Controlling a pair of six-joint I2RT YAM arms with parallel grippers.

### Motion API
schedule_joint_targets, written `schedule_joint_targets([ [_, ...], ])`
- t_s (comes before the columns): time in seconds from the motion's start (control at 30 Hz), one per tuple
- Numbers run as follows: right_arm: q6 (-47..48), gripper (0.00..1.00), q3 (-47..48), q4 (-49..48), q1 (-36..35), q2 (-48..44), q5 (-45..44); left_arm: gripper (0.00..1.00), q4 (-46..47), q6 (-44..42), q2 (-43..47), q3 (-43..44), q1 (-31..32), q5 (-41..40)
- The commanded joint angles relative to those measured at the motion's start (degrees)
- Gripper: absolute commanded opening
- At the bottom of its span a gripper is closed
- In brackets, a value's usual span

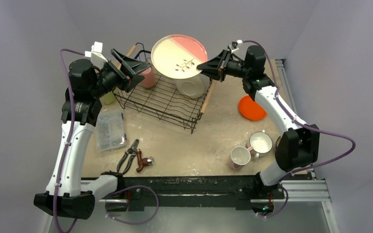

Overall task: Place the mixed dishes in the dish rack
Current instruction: Insert the plate into the dish rack.

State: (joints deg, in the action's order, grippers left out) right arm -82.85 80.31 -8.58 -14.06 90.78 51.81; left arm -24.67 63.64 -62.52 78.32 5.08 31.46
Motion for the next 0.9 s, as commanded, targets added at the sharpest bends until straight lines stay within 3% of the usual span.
schedule_joint_targets([
  [0.0, -1.5, 0.0, 0.8, -9.7, -0.9, -4.4, 2.9, 0.85, 6.4, 2.5, -1.2, 0.1, 0.9, -2.0],
  [0.27, -1.8, 0.0, 1.0, -10.4, -1.9, -5.1, 4.2, 0.82, 5.1, 4.0, -3.8, -0.6, 2.4, -4.2],
  [0.43, -1.9, 0.0, 1.7, -10.8, -3.2, -4.9, 4.4, 0.8, 9.5, 7.2, -6.4, -0.6, 3.5, -3.4],
  [0.77, -2.1, 0.0, 3.3, -11.4, -5.0, -3.6, 5.1, 0.57, 10.6, 8.4, -8.1, -1.6, 4.5, -2.9],
  [0.87, -2.0, 0.0, 3.5, -11.5, -5.2, -3.4, 5.2, 0.39, 11.5, 9.5, -8.2, -2.2, 4.5, -2.4],
])
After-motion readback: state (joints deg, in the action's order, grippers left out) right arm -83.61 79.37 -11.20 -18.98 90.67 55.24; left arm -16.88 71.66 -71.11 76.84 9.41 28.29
